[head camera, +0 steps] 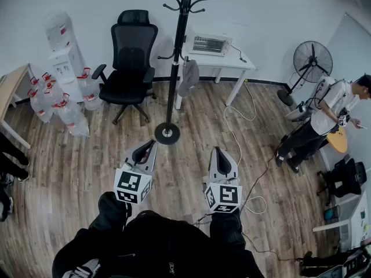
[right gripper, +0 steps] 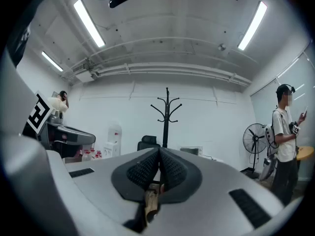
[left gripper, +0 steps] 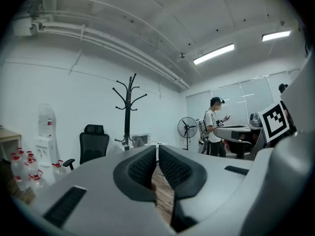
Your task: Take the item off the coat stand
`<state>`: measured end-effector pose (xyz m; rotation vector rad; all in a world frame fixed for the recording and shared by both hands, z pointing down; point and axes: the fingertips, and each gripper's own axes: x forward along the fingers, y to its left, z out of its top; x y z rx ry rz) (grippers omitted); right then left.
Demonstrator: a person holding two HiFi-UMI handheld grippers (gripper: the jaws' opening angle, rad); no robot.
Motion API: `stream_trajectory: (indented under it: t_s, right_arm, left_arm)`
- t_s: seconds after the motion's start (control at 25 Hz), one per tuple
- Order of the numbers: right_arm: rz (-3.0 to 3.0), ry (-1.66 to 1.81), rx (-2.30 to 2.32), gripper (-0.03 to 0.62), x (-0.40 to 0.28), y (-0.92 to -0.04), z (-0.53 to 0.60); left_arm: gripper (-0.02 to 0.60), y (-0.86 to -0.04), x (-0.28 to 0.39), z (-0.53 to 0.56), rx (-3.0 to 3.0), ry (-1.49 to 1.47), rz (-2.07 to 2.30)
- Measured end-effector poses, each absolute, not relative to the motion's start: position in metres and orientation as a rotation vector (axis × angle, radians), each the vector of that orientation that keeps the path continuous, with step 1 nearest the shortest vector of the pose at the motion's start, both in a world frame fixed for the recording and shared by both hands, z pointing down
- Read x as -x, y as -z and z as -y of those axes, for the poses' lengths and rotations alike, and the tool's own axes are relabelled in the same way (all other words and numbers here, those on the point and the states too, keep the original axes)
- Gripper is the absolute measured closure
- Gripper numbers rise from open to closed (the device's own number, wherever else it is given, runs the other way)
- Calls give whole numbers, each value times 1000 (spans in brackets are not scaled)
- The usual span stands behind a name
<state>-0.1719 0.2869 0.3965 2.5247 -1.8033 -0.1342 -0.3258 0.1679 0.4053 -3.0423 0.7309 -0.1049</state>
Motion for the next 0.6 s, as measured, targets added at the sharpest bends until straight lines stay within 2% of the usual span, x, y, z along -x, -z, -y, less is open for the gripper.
stream_trajectory:
  t_s: [0.6]
  right_arm:
    - [1810,103,-2544,577,131,-412,-279]
  left_arm:
    - [546,-417,280,-161,3039,146,-705]
